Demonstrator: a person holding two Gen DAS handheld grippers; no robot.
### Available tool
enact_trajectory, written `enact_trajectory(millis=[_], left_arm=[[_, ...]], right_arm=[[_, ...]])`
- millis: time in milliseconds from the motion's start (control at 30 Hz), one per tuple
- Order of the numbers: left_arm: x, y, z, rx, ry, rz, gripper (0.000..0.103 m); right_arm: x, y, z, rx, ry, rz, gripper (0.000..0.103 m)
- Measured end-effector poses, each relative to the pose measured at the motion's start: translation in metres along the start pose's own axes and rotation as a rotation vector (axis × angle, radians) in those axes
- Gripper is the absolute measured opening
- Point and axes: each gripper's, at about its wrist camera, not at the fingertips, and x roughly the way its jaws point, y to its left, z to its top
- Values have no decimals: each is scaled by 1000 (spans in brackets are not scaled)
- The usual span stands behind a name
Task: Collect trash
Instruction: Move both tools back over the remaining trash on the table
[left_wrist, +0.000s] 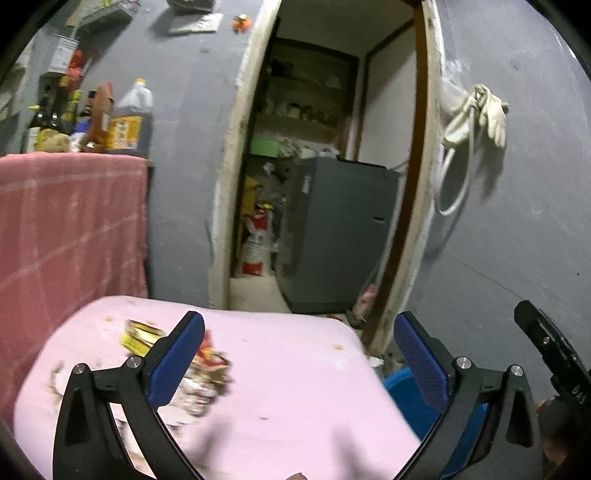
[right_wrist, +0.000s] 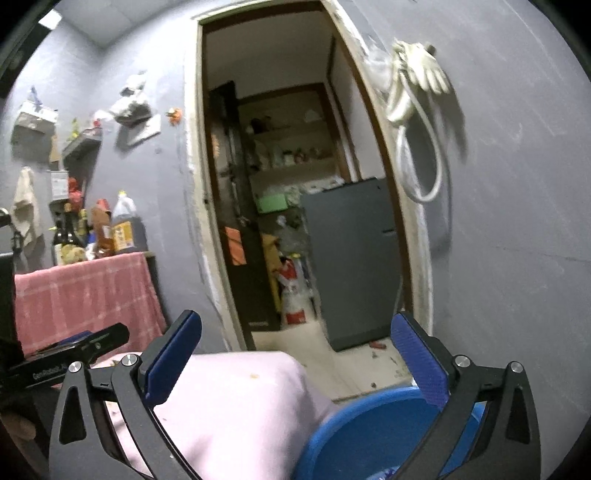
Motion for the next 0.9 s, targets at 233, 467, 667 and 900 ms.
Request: enact_trajectory(millis=[233,467,667,900], left_arm=[[-26,41,7,17,-75,82,100],[-54,84,4,49,-152,169,101],[-61,119,-3,48,-155,233,101],[-41,158,-19,12,-43,280,101]], right_arm=[[5,49,1,-50,-68,78,103],[13,92,-6,-82,-81,168,103],[25,122,-18,-127,-45,212,103],[55,140,-30,-168,93,273,103]])
